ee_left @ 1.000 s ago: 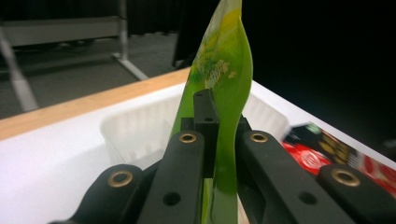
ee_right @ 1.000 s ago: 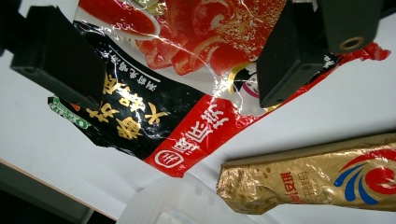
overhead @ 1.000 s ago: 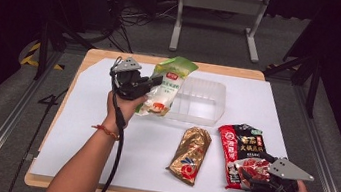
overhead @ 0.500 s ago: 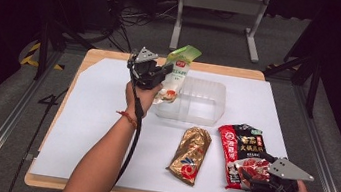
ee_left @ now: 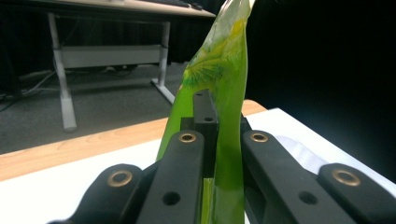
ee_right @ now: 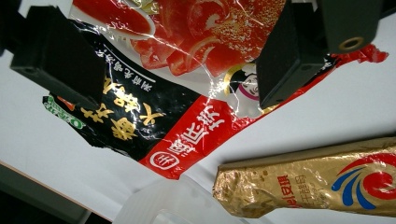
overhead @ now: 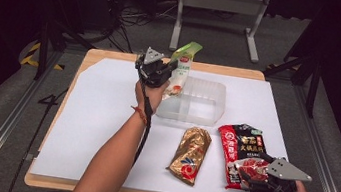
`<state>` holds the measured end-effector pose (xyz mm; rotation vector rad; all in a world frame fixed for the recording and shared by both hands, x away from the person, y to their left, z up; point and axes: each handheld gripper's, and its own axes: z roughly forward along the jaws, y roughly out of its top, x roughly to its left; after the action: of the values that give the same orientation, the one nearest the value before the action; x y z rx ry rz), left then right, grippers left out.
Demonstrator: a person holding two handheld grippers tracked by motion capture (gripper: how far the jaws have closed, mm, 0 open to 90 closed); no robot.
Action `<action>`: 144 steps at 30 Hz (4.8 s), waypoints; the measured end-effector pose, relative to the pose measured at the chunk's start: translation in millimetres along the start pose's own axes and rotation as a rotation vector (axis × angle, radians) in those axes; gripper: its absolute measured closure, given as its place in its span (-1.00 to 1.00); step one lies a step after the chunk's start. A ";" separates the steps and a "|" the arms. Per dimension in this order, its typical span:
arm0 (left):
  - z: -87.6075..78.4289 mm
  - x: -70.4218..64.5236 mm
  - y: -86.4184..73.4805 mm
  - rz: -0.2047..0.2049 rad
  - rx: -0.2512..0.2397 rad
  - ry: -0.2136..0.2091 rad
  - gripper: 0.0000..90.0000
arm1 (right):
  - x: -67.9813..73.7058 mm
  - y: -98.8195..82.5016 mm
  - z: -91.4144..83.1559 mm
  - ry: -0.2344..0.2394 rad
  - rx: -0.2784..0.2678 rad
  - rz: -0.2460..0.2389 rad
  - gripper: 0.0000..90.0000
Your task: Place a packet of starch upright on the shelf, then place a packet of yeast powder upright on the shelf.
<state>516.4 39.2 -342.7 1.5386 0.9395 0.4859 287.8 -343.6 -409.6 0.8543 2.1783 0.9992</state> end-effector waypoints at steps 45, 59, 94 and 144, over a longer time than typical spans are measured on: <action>-44.8 1.9 -47.6 0.354 0.228 -0.138 0.49 | 2.4 -0.4 0.1 0.012 0.006 0.003 -0.64; -64.0 -1.6 -59.5 0.439 0.302 -0.201 0.56 | 2.7 -0.4 1.1 0.014 0.011 0.002 -0.64; -9.5 -1.3 -66.1 0.498 0.574 -0.159 1.00 | 5.7 0.1 3.0 0.032 0.013 -0.005 -0.63; -110.7 3.1 -93.3 0.330 0.410 -0.396 -0.40 | 3.4 -2.2 -0.5 0.006 0.014 0.011 -0.63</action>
<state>407.5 106.9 -410.1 2.0851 0.4936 0.2062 284.7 -342.4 -411.9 0.8710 2.1908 0.9942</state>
